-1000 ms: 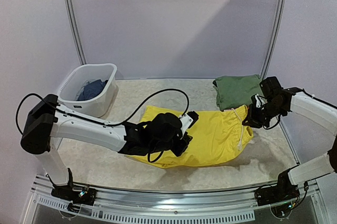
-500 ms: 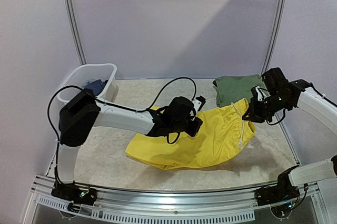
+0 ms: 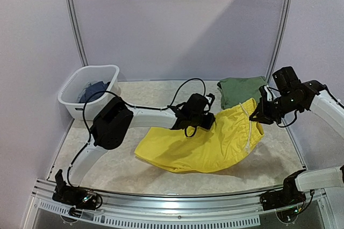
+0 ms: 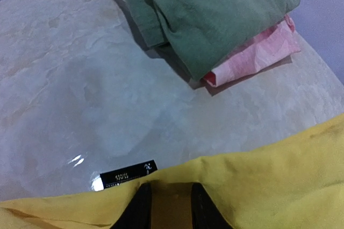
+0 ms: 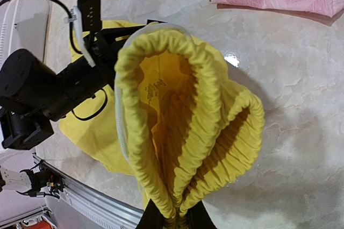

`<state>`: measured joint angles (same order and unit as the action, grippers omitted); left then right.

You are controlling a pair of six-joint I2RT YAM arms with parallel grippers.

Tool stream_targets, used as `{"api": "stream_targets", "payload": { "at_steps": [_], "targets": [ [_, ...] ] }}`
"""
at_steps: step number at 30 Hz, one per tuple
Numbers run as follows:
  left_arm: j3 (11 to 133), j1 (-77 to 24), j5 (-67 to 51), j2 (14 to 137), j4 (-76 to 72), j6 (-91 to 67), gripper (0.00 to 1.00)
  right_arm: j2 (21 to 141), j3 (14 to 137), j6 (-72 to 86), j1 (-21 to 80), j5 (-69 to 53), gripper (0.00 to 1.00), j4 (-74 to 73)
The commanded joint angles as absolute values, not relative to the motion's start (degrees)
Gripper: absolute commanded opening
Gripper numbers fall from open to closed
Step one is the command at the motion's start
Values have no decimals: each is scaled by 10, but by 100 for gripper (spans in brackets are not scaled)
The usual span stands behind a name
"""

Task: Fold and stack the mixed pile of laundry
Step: Fold the rectangle-folded shorts at the center of the board.

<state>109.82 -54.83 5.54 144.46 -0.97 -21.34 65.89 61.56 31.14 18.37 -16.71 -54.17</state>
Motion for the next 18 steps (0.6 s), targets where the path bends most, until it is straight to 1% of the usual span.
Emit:
{"api": "stream_targets", "payload": {
  "at_steps": [1, 5, 7, 13, 18],
  "targets": [
    [1172, -539, 14, 1505, 50, -231, 26, 641, 645, 308, 187, -211, 0, -528],
    [1130, -539, 8, 1474, 34, -227, 26, 646, 654, 322, 187, -220, 0, -509],
    [1087, -539, 8, 1423, 21, -220, 28, 651, 657, 328, 187, -219, 0, -500],
    [962, -539, 10, 1280, -13, -200, 36, 680, 668, 340, 188, -211, 0, -487],
    [882, -537, 22, 1179, -5, -191, 44, 704, 684, 349, 201, -201, 0, -483]
  ]
}}
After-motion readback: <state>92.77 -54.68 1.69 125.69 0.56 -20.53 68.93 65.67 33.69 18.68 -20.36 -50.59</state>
